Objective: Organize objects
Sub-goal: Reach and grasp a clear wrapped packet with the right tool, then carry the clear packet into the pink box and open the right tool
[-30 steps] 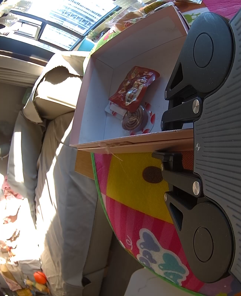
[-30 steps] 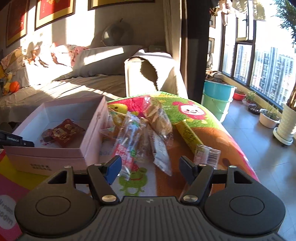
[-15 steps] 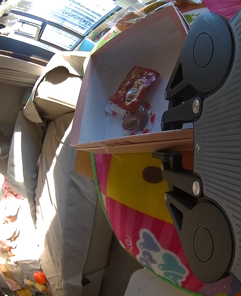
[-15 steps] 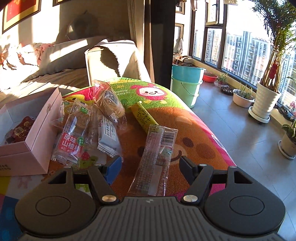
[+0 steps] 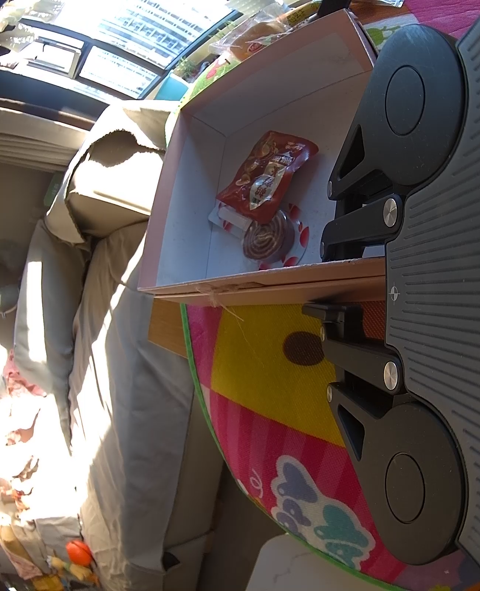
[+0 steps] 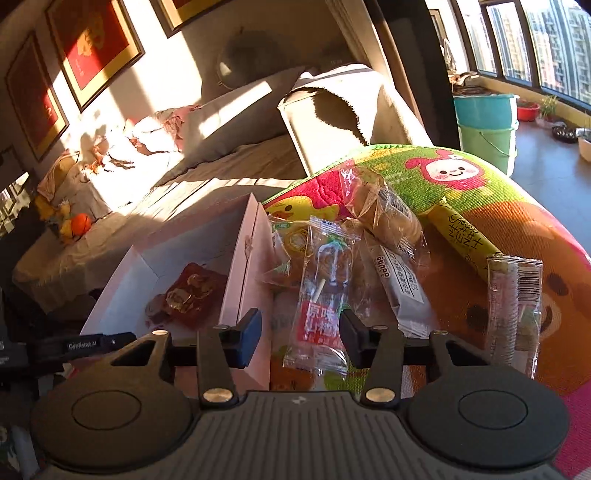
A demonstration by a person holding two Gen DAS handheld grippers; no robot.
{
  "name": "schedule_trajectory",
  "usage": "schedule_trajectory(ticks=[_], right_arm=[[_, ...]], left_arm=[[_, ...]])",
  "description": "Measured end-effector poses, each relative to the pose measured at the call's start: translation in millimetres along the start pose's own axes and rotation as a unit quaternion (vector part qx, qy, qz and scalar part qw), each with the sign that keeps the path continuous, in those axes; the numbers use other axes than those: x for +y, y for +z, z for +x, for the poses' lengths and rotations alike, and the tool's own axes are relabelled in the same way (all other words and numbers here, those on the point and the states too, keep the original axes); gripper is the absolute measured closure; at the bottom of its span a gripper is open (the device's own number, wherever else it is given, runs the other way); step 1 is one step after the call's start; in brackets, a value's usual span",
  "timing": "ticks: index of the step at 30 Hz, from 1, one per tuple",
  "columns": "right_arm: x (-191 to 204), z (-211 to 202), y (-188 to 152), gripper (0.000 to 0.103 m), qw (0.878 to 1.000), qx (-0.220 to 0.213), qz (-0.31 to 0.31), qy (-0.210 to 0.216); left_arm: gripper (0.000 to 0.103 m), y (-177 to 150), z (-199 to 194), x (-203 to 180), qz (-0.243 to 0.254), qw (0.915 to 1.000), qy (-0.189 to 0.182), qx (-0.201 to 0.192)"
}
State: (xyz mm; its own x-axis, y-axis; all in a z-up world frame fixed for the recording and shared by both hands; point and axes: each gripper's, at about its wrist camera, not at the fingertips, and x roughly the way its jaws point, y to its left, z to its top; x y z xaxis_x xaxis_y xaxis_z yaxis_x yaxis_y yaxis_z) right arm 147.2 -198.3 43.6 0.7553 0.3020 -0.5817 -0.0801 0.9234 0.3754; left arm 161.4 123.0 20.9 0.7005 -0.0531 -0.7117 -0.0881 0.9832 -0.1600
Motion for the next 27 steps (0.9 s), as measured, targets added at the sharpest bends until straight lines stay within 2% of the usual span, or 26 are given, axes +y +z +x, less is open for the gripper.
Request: schedule_trajectory(ticks=[4,7,9,10,14,18,21,25,27], right_arm=[[-9,24,10,0.057,0.999,0.018,0.040,0.002],[-8,32,7,0.057,0.999,0.028,0.030,0.000],[-7,32,5,0.062,0.999,0.031,0.024,-0.004],[-8,31,4,0.069,0.999,0.033,0.023,-0.005],[-11,15,3,0.085,0.999,0.023,0.025,0.003],[-11,-5,-2,0.093,1.000,0.017,-0.005,-0.019],[-19,-17,-9,0.093,0.998,0.021,-0.021,-0.047],[-25,-30,-17,0.092,0.992,0.008,-0.057,-0.109],[-25,-34,-18,0.092,0.991,-0.003,-0.067,-0.119]], left_arm=[[0.089,0,0,-1,0.001,1.0000,0.001,0.001],[0.089,1,0,-1,0.001,1.0000,0.001,0.001],[0.089,1,0,-1,0.001,1.0000,0.001,0.001],[0.089,1,0,-1,0.001,1.0000,0.001,0.001],[0.089,1,0,-1,0.001,1.0000,0.001,0.001],[0.089,1,0,-1,0.001,1.0000,0.001,0.000],[0.089,1,0,-2,0.000,1.0000,0.000,0.001],[0.089,1,-1,-2,-0.001,1.0000,0.000,0.000],[0.089,1,-1,-2,0.000,1.0000,0.000,0.000]])
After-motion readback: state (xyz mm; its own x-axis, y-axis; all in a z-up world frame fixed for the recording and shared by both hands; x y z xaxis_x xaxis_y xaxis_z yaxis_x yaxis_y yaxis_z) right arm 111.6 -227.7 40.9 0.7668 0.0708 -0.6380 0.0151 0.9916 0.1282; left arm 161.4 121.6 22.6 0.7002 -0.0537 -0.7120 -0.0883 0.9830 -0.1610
